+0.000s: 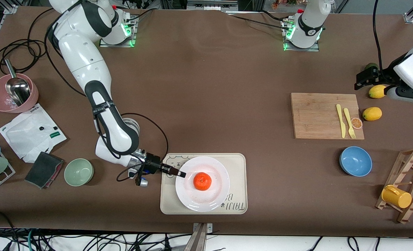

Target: Place orange and plate with both arms

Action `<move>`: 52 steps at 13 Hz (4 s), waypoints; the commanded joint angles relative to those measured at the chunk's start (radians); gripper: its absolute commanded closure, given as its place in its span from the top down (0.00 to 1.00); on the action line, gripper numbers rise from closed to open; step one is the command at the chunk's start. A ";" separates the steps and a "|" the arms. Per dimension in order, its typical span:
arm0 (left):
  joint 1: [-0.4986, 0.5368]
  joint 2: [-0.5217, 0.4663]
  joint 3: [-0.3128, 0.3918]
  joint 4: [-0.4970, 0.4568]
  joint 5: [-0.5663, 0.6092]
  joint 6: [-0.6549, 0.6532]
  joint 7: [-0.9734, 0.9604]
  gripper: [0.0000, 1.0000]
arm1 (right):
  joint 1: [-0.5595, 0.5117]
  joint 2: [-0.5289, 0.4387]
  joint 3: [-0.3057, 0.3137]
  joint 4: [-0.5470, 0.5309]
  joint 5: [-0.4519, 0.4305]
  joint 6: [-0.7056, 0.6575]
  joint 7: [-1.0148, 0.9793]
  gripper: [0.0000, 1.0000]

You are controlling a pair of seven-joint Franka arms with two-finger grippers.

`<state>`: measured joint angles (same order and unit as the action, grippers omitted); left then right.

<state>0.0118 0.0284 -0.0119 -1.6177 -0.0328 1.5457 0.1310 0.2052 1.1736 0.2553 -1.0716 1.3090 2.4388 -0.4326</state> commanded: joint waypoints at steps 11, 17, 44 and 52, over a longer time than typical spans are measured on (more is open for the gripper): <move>-0.006 -0.012 0.007 0.004 -0.001 -0.016 0.010 1.00 | 0.010 0.038 0.005 0.041 -0.100 -0.007 0.015 0.19; -0.004 -0.012 0.010 0.004 -0.001 -0.022 0.010 1.00 | -0.007 -0.098 0.005 -0.112 -0.287 -0.007 0.026 0.34; -0.004 -0.012 0.010 0.004 -0.001 -0.022 0.010 1.00 | -0.050 -0.986 -0.332 -0.585 -1.151 -0.705 0.038 1.00; -0.004 -0.012 0.010 0.004 -0.001 -0.022 0.010 1.00 | -0.050 -1.155 -0.303 -0.567 -1.267 -0.863 0.272 1.00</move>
<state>0.0122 0.0256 -0.0073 -1.6175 -0.0328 1.5346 0.1310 0.1552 0.0604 -0.0530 -1.6207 0.0895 1.5880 -0.1822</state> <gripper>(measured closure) 0.000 0.000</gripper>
